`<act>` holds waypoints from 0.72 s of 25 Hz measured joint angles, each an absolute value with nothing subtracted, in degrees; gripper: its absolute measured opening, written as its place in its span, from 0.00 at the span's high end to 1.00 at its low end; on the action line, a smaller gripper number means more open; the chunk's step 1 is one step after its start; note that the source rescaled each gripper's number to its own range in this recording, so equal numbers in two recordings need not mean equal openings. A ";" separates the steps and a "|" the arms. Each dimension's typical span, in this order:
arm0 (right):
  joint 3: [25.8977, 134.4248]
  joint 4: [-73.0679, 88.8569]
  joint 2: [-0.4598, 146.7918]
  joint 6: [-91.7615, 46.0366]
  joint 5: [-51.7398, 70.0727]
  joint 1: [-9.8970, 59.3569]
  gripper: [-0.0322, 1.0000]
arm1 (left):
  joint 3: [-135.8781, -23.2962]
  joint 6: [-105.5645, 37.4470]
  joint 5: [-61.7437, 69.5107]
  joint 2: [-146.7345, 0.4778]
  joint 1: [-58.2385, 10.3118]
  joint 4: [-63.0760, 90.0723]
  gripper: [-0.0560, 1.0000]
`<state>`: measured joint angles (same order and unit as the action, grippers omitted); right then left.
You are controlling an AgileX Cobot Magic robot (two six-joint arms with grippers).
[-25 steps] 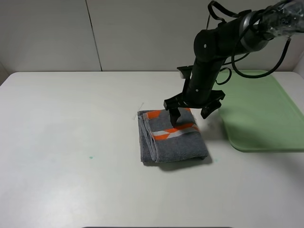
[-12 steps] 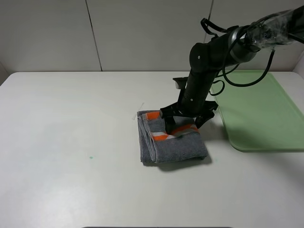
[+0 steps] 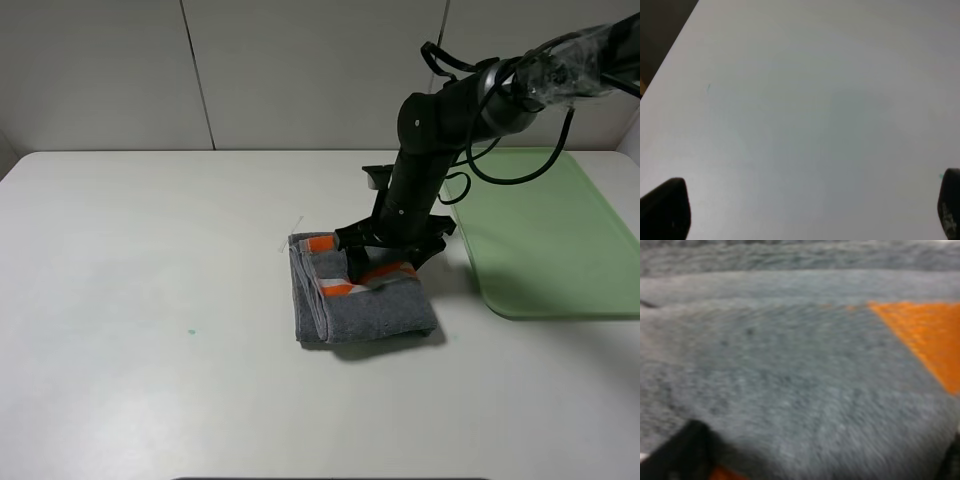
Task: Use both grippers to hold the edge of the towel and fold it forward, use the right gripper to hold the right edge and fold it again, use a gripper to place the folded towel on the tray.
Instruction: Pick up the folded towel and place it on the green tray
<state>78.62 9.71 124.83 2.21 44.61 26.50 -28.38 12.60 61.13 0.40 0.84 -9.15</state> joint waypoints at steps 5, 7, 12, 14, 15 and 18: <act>78.76 10.72 124.75 2.17 44.79 26.68 0.73 | -28.38 12.60 61.13 0.40 0.84 -9.15 0.00; 78.76 10.72 124.64 2.17 44.79 26.68 0.74 | -28.38 12.60 61.13 0.40 0.84 -9.15 0.00; 78.76 10.72 124.64 2.17 44.85 26.68 0.74 | -28.38 12.60 61.13 0.40 0.84 -9.15 0.00; 78.76 10.72 124.64 2.17 44.85 26.68 0.74 | -28.38 12.60 61.13 0.40 0.84 -9.15 0.00; 78.76 10.72 124.53 2.17 44.85 26.68 0.74 | -28.38 12.60 61.13 0.40 0.84 -9.15 0.00; 78.76 10.46 124.18 2.22 45.01 26.68 0.74 | -28.38 12.60 61.13 0.40 0.84 -9.15 0.00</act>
<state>78.76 10.46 124.18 2.22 45.01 26.68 -28.38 12.60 61.13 0.40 0.84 -9.15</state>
